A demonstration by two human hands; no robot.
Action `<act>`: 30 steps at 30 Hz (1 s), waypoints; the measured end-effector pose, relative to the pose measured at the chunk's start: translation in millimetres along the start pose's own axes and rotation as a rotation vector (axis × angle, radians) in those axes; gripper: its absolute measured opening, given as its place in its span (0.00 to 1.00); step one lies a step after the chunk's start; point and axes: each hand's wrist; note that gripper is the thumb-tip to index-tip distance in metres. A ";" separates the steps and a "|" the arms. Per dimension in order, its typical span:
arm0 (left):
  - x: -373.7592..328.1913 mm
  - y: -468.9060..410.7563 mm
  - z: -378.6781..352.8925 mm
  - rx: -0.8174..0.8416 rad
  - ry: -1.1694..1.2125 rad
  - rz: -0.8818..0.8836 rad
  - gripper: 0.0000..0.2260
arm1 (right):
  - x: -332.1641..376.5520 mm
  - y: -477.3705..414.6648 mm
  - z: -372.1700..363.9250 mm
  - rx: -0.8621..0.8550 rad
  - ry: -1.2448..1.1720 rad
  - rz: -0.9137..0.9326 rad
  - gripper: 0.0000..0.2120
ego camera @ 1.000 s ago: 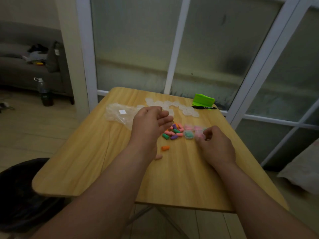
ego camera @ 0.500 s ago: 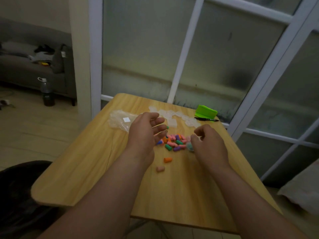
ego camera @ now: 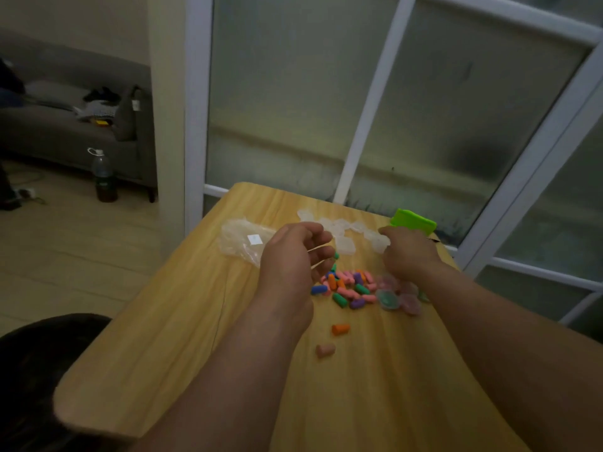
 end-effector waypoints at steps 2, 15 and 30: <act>0.6 -1.0 -1.3 0.005 0.006 0.010 0.09 | 2.9 -11.0 -1.5 0.045 0.092 0.016 0.26; -0.1 11.1 -4.4 0.033 -0.072 0.043 0.09 | 3.9 -11.9 -2.4 0.066 0.003 0.016 0.21; -2.8 62.7 2.4 0.407 -0.793 0.056 0.16 | 48.8 190.2 26.4 0.079 -1.295 0.211 0.08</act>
Point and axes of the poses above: each hand's wrist, its own y-axis away from the middle knuckle, its own z-axis out of the back of the hand, x = y × z, and after that the axes turned 10 degrees about x, right-handed
